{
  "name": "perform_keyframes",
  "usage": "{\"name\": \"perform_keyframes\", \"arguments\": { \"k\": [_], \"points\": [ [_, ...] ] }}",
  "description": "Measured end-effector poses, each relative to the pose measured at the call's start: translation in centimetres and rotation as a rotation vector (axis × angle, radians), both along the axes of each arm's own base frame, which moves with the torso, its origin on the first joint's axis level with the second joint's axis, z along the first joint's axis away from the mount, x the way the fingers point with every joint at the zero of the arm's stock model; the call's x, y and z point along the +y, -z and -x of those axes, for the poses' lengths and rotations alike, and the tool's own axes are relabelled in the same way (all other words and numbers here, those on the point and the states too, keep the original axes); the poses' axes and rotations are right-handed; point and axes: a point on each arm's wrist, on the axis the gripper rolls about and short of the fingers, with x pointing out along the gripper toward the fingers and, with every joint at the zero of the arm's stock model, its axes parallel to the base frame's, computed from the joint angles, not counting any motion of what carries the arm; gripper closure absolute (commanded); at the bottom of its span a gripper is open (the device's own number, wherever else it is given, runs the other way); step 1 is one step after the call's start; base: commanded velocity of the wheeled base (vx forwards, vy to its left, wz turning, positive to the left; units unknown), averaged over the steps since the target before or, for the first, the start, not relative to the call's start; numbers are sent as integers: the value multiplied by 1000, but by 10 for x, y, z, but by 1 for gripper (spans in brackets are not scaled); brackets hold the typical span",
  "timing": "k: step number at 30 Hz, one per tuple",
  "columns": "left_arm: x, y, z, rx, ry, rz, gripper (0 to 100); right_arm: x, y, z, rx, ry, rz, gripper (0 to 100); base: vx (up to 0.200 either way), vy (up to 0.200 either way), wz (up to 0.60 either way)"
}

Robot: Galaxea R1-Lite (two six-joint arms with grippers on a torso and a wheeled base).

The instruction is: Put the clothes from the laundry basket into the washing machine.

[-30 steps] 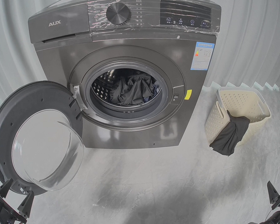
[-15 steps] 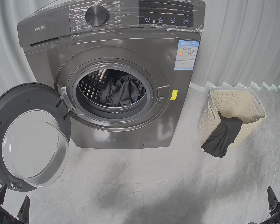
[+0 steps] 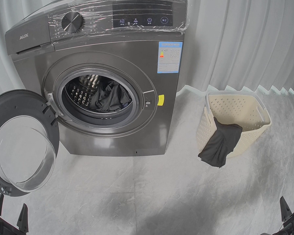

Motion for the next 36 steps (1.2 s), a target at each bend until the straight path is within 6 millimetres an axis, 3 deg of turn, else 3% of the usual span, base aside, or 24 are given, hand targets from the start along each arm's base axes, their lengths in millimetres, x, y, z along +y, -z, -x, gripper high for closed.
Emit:
{"name": "perform_keyframes", "arguments": {
  "k": [15, 33, 36],
  "points": [
    [0, 0, 0, -4, 5, 36, 0, 0, 0, 0, 1, -1, 0, 0, 0, 0, 0],
    [0, 0, 0, -3, 7, 26, 0, 0, 0, 0, 3, -1, 0, 0, 0, -200, 0],
    [0, 0, 0, -4, 7, 26, 0, 0, 0, 0, 4, -1, 0, 0, 0, 0, 0]
  ]
}}
